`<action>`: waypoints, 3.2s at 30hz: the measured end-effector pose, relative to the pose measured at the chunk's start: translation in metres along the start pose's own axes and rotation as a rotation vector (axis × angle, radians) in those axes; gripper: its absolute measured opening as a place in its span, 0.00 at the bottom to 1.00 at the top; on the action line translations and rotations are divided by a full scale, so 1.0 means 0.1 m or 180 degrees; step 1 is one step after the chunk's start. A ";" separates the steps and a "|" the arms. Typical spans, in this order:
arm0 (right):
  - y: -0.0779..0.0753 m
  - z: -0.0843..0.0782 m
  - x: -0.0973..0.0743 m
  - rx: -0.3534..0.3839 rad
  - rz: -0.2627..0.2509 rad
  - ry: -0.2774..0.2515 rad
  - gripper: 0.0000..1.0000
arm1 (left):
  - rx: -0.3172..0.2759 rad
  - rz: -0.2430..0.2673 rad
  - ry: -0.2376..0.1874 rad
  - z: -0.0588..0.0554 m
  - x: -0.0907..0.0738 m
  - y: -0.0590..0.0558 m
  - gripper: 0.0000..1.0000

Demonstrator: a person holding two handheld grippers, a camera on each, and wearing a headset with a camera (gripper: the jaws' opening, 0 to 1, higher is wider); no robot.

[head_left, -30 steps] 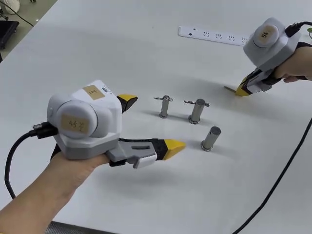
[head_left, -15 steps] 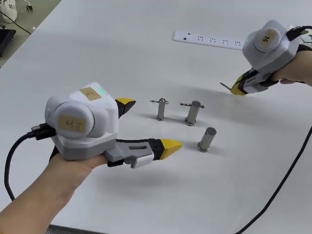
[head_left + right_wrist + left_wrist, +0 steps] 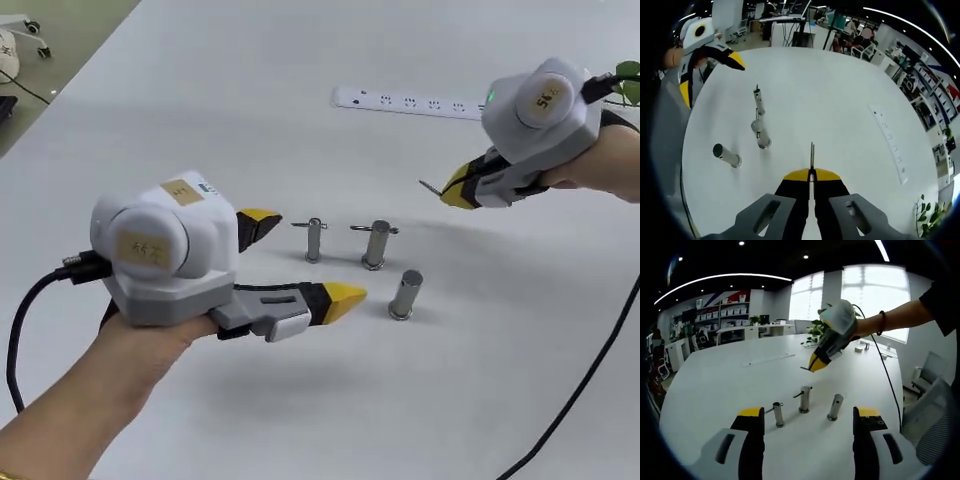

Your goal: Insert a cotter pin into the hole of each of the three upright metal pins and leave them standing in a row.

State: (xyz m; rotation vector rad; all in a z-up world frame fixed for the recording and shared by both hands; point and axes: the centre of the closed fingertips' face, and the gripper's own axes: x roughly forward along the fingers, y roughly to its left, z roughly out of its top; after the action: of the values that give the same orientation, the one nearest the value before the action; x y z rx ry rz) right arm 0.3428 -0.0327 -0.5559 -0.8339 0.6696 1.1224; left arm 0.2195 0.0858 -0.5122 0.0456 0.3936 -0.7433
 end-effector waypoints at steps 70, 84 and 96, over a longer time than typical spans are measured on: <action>1.22 0.91 -0.33 -0.1642 0.0317 -0.0721 0.00 | -0.1171 -0.0519 0.0160 0.20 0.23 -0.21 0.00; 1.21 0.87 -0.35 -0.0489 0.0685 -0.0851 0.03 | -0.0612 -0.0500 0.0119 0.20 0.18 -0.21 0.00; 1.30 0.80 -0.43 0.0584 0.1225 -0.1057 0.06 | -0.0107 -0.0712 -0.0018 0.15 0.09 -0.29 0.00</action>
State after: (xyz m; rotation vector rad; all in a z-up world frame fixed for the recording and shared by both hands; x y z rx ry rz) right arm 0.2100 0.0399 -0.5082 -0.3542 0.6560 1.4806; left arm 0.2110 0.0559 -0.4985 -0.0328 0.4099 -0.9571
